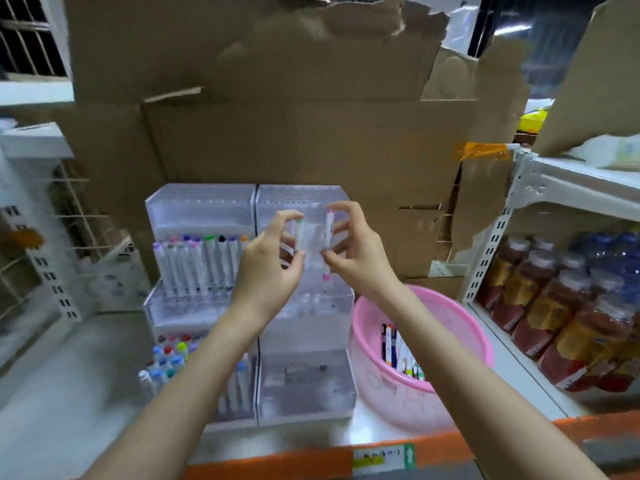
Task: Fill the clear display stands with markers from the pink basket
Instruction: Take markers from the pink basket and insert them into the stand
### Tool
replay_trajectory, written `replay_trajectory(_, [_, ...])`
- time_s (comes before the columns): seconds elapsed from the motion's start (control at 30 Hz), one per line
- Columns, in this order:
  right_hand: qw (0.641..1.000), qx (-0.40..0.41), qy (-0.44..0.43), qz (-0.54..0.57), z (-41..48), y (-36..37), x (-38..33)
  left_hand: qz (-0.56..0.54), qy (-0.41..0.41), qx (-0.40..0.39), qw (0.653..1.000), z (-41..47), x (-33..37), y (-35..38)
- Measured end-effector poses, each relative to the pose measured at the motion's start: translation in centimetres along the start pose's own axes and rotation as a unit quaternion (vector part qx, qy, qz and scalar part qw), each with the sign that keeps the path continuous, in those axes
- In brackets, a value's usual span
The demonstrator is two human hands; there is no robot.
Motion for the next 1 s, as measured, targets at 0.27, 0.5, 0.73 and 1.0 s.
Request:
replay_trajectory(0.27, [0.999,-0.008,-0.039,0.028,2.9,7.9,-3.7,0.049,-0.009,0.053,0.997,0.6,-4.9,-7.9])
replay_trajectory(0.5, [0.998,0.005,-0.051,0.027,4.3,12.6,-4.9,0.013,0.007,0.053,0.999,1.3,-7.7,-10.2])
replay_trajectory(0.73, [0.995,0.052,-0.080,-0.021,4.4,14.3,-4.5,-0.009,0.029,0.045,0.999,1.5,-9.3,-10.3])
replay_trajectory(1.0, [0.991,0.102,-0.091,-0.001,3.6,15.3,-3.5,-0.010,0.034,0.037,0.999,1.5,-10.8,-9.9])
Point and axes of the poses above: each hand's wrist, its own z-axis towards the middle knuckle, its own y-axis out of the palm, x = y × z, the point moved 5 cm from there along z, towards the middle knuckle, and after that the axes turned 3 degrees about -x, right-handed, at the moved point
